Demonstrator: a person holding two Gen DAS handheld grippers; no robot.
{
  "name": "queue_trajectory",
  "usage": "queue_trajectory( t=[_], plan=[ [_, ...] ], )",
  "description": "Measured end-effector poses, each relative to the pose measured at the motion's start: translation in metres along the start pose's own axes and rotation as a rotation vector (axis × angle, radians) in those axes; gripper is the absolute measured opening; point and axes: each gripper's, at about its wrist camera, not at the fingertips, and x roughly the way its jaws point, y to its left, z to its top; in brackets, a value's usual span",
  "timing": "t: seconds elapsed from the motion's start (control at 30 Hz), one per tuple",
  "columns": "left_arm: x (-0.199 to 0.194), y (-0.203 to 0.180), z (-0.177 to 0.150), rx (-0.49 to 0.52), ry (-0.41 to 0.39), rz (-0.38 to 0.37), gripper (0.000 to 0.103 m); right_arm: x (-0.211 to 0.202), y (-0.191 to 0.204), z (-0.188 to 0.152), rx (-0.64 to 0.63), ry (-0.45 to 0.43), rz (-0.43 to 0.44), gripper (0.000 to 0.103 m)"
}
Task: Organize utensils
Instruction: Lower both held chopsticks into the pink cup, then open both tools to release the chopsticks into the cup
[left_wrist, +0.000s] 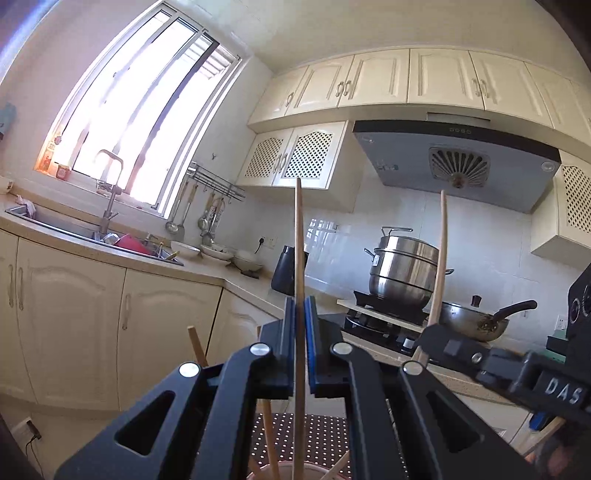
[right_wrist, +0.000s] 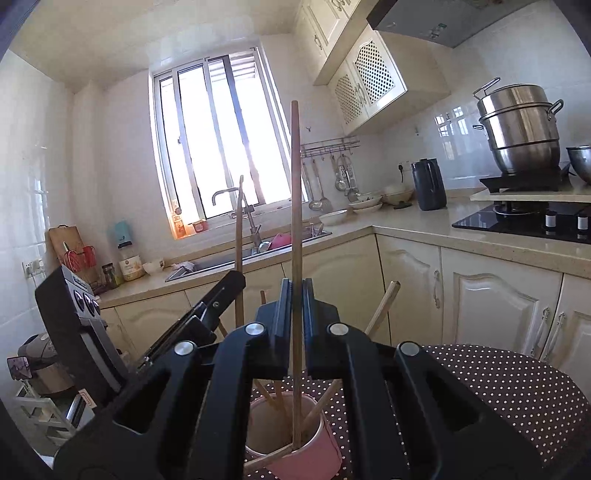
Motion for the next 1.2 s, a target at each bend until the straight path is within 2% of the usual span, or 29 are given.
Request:
queue_trajectory(
  t=[0.23,0.67,0.77,0.8,0.87,0.9,1.03,1.2],
  plan=[
    [0.004,0.007,-0.013,0.005,0.057,0.004,0.005,0.001,-0.001,-0.001,0.009,0.006,0.018,0.006],
    [-0.017,0.002,-0.011,0.053,0.120,-0.005,0.007,-0.001,0.007,-0.005,0.007,0.051,-0.045,0.009],
    [-0.026,0.001,-0.007,0.061,0.122,0.003,0.026,-0.003,0.010,-0.005,0.002,0.066,-0.064,0.012],
    [-0.029,0.001,-0.005,0.063,0.119,0.006,0.027,-0.004,0.011,-0.005,0.001,0.071,-0.068,0.016],
    [-0.033,-0.001,0.000,0.067,0.129,0.002,0.030,-0.007,0.013,-0.004,0.003,0.068,-0.082,0.043],
    [-0.036,-0.001,0.002,0.067,0.134,0.002,0.030,-0.010,0.015,-0.003,0.001,0.060,-0.087,0.047],
    [-0.046,-0.006,0.013,0.078,0.141,0.006,0.034,-0.021,0.022,0.004,-0.009,0.049,-0.113,0.047],
    [-0.062,-0.016,0.027,0.104,0.154,0.011,0.048,-0.040,0.032,0.012,-0.029,0.026,-0.160,0.047]
  ],
)
